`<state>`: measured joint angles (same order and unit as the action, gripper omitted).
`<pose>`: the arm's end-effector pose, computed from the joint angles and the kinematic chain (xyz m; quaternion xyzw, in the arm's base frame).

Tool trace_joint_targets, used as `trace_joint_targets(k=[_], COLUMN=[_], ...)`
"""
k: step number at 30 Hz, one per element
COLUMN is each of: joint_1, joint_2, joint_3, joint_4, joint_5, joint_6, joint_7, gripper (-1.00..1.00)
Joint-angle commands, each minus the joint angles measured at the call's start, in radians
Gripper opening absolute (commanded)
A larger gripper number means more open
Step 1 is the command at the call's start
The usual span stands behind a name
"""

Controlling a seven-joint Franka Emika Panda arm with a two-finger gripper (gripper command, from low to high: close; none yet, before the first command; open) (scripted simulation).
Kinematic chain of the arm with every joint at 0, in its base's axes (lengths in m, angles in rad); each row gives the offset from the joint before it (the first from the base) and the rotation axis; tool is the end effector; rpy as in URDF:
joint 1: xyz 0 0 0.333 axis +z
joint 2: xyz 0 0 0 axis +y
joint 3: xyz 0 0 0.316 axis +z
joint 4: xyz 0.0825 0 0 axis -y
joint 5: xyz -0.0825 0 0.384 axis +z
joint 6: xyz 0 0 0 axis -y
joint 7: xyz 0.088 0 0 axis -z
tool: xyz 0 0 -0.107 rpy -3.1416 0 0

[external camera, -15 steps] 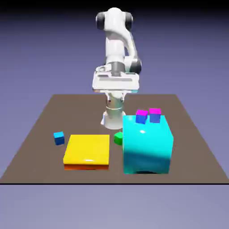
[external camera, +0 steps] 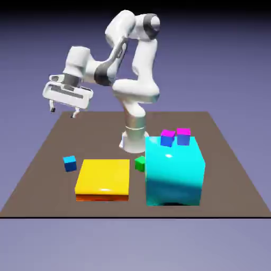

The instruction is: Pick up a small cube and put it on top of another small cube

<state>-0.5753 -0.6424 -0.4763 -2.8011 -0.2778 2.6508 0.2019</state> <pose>0.1997 -0.3175 0.4157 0.8500 -0.4732 0.2273 0.0432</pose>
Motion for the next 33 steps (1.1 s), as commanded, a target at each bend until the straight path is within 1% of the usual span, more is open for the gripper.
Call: trace_joint_targets(k=[1,33], joint_1=[-0.036,-1.196], joint_2=[-0.004,-0.147], joint_3=[-0.029,-0.97], joint_4=[0.001,0.018], joint_5=[-0.017,-0.566], joint_6=[-0.024,-0.787], joint_7=[-0.033,-1.098], gripper=[0.0,0.0])
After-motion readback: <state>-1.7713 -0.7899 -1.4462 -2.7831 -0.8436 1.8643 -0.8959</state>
